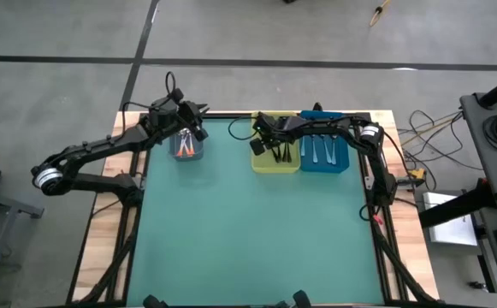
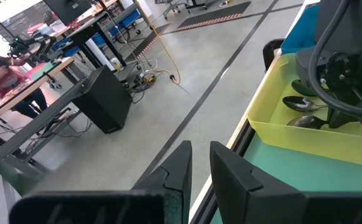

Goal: Sort silverware by color (type)
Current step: Adjust the black spoon on the yellow bin

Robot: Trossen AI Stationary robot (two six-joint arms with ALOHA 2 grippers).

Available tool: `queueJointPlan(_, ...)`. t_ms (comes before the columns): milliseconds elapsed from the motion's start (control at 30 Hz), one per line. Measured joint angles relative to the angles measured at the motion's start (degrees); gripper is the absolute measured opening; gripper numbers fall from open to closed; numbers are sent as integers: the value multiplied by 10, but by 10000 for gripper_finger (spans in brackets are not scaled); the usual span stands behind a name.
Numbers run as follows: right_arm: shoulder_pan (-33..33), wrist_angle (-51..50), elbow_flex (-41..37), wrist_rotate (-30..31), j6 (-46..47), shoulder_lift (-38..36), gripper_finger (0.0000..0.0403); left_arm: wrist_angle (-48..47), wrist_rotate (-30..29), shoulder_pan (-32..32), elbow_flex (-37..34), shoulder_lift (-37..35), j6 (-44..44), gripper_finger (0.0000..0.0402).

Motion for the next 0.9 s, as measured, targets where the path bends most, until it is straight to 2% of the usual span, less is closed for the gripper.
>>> queueJointPlan(200,-1,-7,2,-14,-5,-16,10,0,0,0,0,0,0,40)
queueJointPlan(467,-7,-24,3,-36,-58,-85,9,0,9,0,0,0,-12,40)
queueJointPlan(733,-9,11,-12,-154,-145,-166,9,0,166,0,0,0,-16,40)
queueJointPlan(900,-9,129,-70,-297,-180,-223,9,6,266,0,0,0,-16,40)
